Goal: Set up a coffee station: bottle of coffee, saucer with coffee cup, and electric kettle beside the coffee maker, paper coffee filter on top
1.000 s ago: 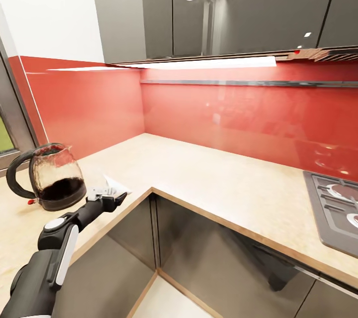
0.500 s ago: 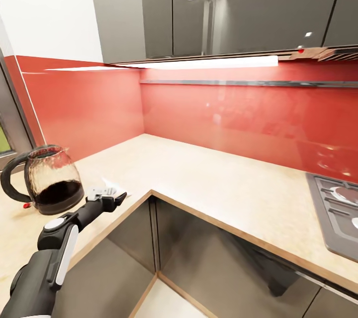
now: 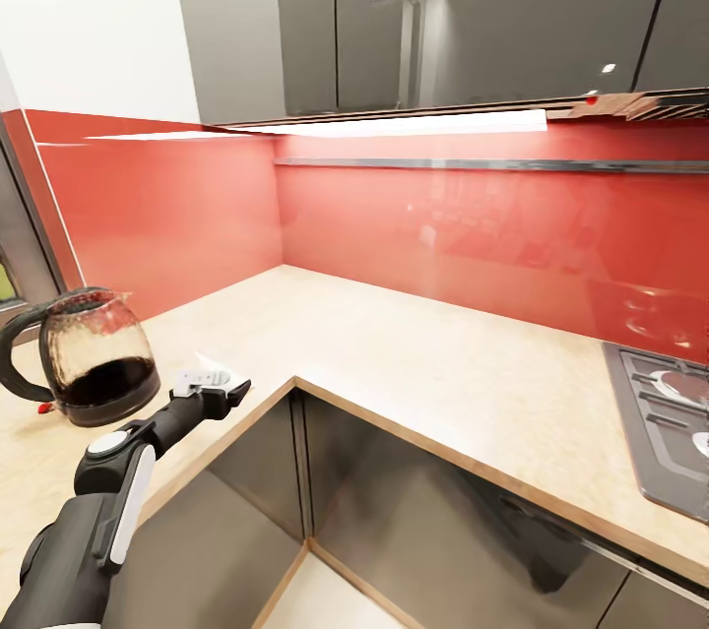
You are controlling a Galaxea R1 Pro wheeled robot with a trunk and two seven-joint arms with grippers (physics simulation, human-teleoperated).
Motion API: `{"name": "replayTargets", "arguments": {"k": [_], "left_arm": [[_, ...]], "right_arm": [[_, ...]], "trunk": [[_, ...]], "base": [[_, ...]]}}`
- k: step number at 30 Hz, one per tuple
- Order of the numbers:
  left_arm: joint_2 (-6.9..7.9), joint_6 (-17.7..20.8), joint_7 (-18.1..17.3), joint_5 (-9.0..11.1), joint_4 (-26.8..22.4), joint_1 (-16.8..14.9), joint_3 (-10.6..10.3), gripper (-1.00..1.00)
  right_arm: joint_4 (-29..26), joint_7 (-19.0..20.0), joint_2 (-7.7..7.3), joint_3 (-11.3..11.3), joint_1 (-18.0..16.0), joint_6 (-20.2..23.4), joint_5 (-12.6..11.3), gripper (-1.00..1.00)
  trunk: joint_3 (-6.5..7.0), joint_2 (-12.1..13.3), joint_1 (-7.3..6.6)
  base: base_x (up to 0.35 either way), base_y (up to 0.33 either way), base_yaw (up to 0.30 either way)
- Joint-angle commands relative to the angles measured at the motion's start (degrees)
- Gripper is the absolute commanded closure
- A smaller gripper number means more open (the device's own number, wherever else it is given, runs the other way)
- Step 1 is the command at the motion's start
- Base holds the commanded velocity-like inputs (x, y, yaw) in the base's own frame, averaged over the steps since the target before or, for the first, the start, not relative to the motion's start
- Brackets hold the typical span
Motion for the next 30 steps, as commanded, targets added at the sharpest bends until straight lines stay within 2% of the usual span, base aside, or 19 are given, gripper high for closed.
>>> {"name": "replayTargets", "arguments": {"k": [1, 30], "left_arm": [[-0.02, 0.4, -0.3, 0.0, -0.1, 0.0, 0.1, -1.0], [0.02, 0.4, -0.4, 0.1, -0.2, 0.0, 0.0, -1.0]], "right_arm": [[0.0, -0.1, -0.04, 0.1, 0.0, -0.2, 0.5, -1.0], [0.0, -0.1, -0.04, 0.1, 0.0, -0.2, 0.5, -1.0]], "trunk": [[-0.06, 0.0, 0.0], [-0.06, 0.0, 0.0]], "base": [[0.001, -0.047, 0.0], [-0.025, -0.035, 0.0]]}}
